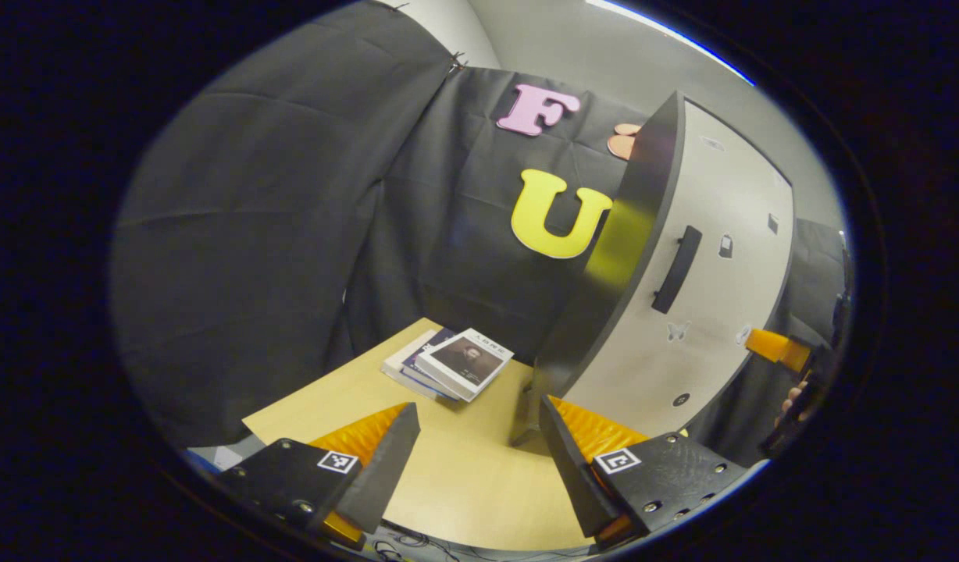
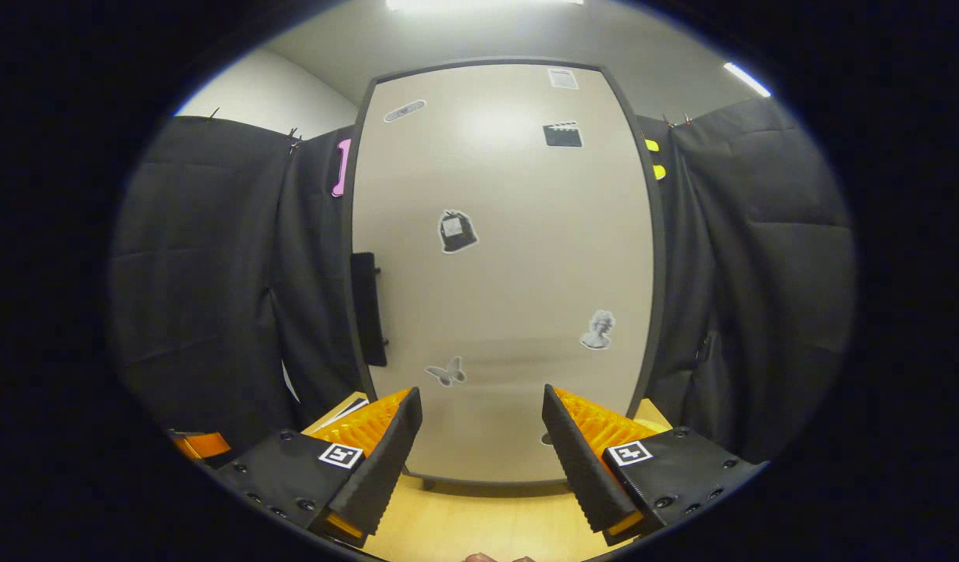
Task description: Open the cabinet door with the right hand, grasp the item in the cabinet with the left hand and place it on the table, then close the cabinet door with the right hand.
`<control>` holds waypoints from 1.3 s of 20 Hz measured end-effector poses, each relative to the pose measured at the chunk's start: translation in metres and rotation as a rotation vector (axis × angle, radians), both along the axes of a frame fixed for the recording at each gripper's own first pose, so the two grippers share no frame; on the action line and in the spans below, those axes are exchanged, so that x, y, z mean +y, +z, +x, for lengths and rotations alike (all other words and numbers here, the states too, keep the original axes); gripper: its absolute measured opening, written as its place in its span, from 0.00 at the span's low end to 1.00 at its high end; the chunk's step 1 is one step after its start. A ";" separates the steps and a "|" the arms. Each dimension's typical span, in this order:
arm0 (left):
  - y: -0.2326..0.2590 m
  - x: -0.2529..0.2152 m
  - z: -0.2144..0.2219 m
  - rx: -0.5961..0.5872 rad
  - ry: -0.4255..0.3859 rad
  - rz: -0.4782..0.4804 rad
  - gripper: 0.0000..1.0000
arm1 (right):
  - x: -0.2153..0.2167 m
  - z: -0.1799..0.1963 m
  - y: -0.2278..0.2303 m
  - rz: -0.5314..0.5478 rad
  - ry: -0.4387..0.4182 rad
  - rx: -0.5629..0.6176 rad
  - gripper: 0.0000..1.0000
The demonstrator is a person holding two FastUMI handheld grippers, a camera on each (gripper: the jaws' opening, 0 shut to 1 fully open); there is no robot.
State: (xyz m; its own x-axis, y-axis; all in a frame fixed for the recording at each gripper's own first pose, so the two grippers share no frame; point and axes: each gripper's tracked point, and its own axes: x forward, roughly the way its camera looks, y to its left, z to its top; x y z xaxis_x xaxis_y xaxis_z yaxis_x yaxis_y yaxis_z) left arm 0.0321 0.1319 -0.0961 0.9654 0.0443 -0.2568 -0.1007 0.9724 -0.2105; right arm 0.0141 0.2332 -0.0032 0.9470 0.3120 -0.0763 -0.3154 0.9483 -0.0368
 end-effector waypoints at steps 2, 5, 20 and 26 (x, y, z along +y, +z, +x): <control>-0.001 0.011 0.002 -0.006 -0.015 0.005 0.94 | 0.028 0.006 0.017 0.011 0.039 -0.030 0.93; 0.002 0.025 0.007 -0.019 -0.056 0.028 0.94 | 0.067 0.014 0.040 0.029 0.094 -0.075 0.98; 0.029 0.066 0.039 -0.079 -0.128 0.128 0.92 | 0.135 0.073 0.046 0.001 0.002 -0.074 0.94; 0.027 0.076 0.045 -0.078 -0.123 0.177 0.91 | 0.140 0.095 0.030 0.035 -0.045 -0.014 0.50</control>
